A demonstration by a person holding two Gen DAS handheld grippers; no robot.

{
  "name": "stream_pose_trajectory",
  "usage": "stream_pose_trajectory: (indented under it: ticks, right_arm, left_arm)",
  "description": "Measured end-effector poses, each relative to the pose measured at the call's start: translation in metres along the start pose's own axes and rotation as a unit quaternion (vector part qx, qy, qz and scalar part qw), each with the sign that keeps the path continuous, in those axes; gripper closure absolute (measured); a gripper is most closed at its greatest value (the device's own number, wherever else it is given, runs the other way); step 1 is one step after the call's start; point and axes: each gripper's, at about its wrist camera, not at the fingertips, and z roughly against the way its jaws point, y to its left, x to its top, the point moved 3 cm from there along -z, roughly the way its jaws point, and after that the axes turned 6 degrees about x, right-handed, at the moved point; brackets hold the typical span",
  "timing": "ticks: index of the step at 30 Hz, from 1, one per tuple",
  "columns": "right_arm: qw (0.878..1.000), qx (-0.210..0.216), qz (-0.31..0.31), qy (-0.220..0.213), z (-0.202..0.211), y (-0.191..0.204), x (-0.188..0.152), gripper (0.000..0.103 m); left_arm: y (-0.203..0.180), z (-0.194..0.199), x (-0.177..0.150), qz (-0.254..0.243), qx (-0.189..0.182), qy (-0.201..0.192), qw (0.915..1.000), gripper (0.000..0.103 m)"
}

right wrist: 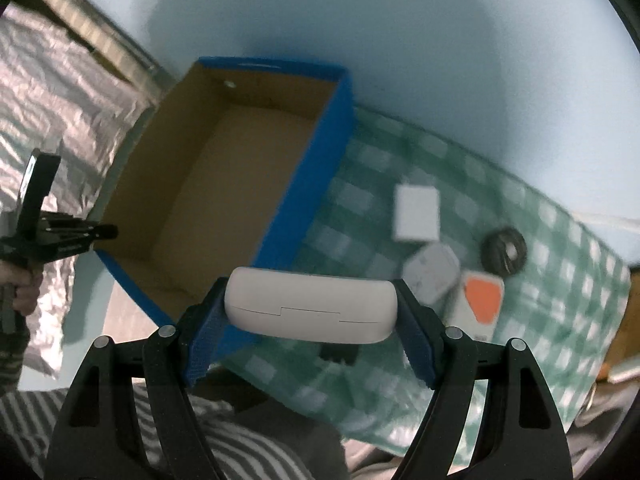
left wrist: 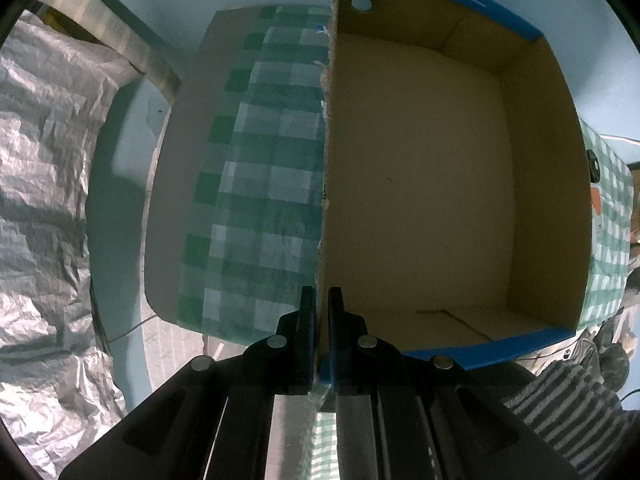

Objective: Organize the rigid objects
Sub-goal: 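Carry the earbud case over the box and open the right gripper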

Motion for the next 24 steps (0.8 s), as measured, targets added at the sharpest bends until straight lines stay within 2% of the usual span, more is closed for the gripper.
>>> stream_pose_trajectory:
  ticks: [11,17,24]
  right_arm:
    - [0.996,-0.007,0.082,0.036,-0.049,0.051,0.029,0.024]
    - [0.994,-0.008,0.088,0.057,-0.074,0.057,0.03,0.024]
    - [0.995,-0.013,0.083,0.051,-0.075,0.059,0.032,0.024]
  left_arm:
    - [0.0,0.004,0.001,-0.012,0.002,-0.005,0.9999,0.097]
    - [0.0,0.006,-0.001,-0.016,0.003,-0.008,0.9998,0.097]
    - [-0.002,0.003,-0.006,-0.026,0.004,-0.004,0.9996,0.097]
